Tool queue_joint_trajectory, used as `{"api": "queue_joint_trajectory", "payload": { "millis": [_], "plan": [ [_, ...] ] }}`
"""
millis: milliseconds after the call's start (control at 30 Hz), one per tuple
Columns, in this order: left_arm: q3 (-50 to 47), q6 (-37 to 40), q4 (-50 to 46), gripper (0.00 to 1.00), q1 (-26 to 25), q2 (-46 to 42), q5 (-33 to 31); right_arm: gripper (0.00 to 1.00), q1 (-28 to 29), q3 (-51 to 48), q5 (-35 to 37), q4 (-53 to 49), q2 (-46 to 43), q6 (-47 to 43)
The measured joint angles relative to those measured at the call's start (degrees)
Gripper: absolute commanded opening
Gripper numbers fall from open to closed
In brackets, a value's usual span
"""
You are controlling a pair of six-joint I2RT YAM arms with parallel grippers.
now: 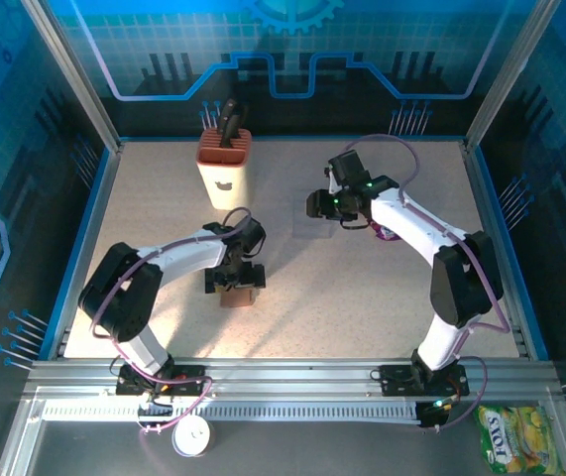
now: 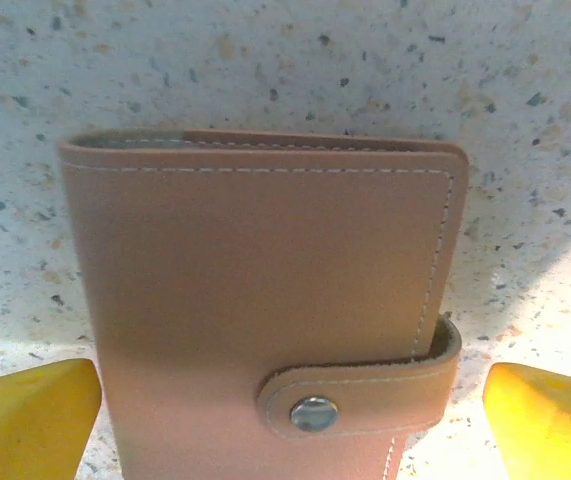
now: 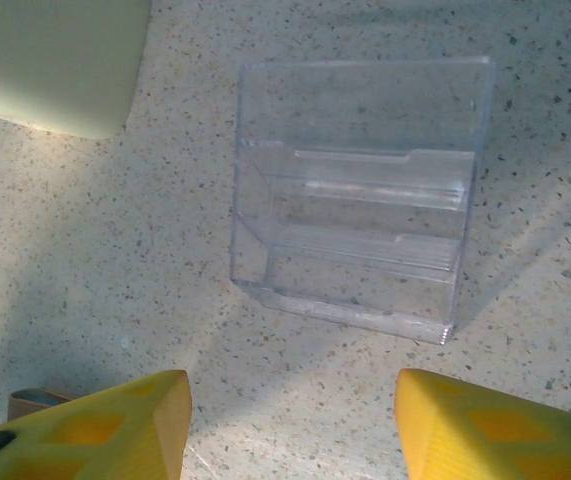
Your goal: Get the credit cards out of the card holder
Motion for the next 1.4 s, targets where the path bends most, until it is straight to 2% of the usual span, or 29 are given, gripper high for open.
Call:
{"api": "queue_joint_trajectory", "payload": {
  "millis": [300, 667, 1067, 1400],
  "plan": [
    [0.1, -0.1, 0.0, 0.82, -0.1, 0.5, 0.1, 0.58, -0.3, -0.6, 0.0, 0.0, 0.0, 0.0],
    [6.2, -0.2, -0.4, 0.81, -2.4, 1.6, 1.0, 0.58, -1.4, -2.1, -0.2, 0.0, -1.0, -0.4],
    [19.0, -3.0, -0.2, 0.81, -8.5, 12.9, 3.9, 0.58, -5.4, -7.0, -0.8, 0.3, -5.8, -1.0],
    [20.5, -3.5, 0.0, 0.86, -10.3, 15.5, 5.9, 0.58, -6.7, -8.8, -1.8, 0.5, -7.6, -1.3]
  ]
}}
